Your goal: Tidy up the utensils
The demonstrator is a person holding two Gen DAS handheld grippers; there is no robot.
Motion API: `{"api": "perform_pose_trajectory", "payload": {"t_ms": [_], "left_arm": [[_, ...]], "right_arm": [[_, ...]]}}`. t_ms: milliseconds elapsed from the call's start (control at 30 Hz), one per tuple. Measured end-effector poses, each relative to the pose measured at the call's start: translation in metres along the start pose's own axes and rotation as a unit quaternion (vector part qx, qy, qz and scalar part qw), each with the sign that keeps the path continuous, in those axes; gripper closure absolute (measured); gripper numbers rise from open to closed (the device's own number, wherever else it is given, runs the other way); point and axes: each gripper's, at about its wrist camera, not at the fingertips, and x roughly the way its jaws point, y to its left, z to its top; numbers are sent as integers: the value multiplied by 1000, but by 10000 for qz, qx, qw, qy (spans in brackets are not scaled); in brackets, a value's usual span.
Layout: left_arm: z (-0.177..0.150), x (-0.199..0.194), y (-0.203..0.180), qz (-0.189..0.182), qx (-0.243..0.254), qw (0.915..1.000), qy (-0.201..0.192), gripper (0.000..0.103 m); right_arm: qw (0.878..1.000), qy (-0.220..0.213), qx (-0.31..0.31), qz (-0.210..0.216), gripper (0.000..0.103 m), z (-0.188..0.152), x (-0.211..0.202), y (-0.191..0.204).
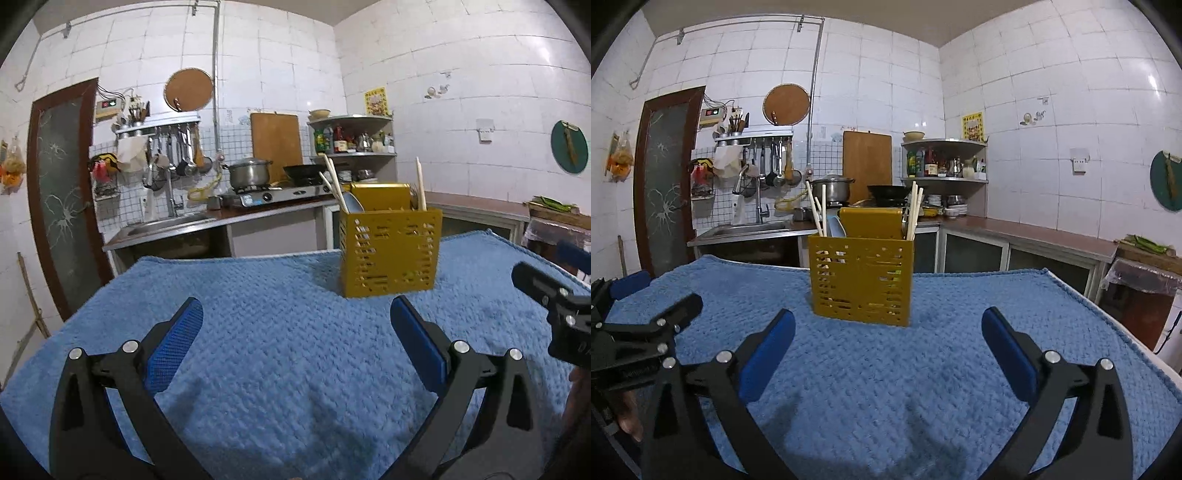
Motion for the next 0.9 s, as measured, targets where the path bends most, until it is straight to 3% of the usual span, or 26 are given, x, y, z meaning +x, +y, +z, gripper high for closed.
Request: {"api": "perform_pose_trajectory", "payload": {"t_ms": [333, 900], "left_arm": [[-3, 6, 15, -109, -377, 9991, 135, 5], [-2, 5, 9, -178, -315, 9993, 98, 5]], "right_arm": [[9999, 130, -77, -38, 4, -1, 4, 8], [9996, 166, 110, -193, 4, -2, 8, -3]]}}
